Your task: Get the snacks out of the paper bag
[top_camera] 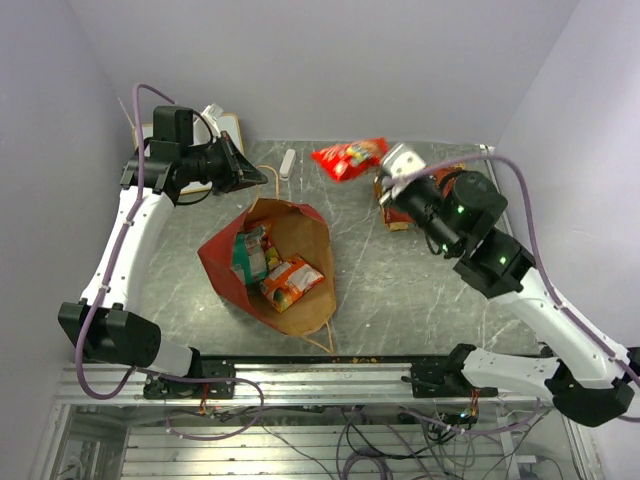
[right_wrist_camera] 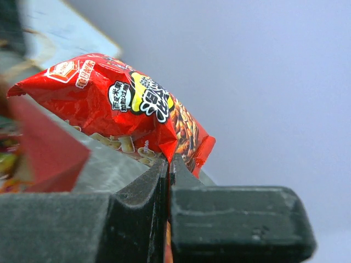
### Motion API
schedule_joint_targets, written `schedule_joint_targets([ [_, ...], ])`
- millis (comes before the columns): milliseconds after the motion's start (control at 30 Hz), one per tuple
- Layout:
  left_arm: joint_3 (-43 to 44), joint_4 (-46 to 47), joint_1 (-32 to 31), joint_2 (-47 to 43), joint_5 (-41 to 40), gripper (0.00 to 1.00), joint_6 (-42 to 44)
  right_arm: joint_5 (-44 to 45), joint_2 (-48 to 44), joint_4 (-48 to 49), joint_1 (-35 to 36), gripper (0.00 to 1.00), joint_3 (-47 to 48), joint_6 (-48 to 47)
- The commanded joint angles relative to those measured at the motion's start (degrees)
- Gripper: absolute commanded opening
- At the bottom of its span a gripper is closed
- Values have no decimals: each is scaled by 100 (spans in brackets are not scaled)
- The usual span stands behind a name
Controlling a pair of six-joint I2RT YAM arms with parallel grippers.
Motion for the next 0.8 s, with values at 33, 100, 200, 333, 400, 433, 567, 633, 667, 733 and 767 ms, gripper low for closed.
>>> schedule_joint_targets([
  [33,57,154,44,-26,131,7,90,1193,405,525,-1080,0,149,1124],
  [100,147,112,45,-4,136,7,105,1734,705,494,-1408,0,242,1602],
  [200,236,68,45,-4,126,7,98,2195,1340,24,-1969,0,693,2375],
  [333,265,49,45,46,200,7,90,2322,2451,-1143,-3043,0,1510,3716],
  [400,276,53,45,69,238,7,80,2252,2894,-1642,-3455,0,1837,4321],
  [433,308,42,52,93,250,7,92,2199,3069,-1828,-3626,0,1935,4575],
  [567,458,-31,54,169,245,7,121,2082,3443,-2101,-4092,0,1876,5429],
  [633,455,39,53,170,273,7,79,2148,3559,-2068,-4231,0,1731,5658],
  [667,440,72,53,175,291,7,42,2204,3599,-2021,-4295,0,1637,5708],
  [733,407,149,53,187,320,7,-14,2363,3709,-2008,-4347,0,1511,5839],
  [767,402,160,53,196,327,7,-17,2407,3753,-2005,-4374,0,1469,5916],
])
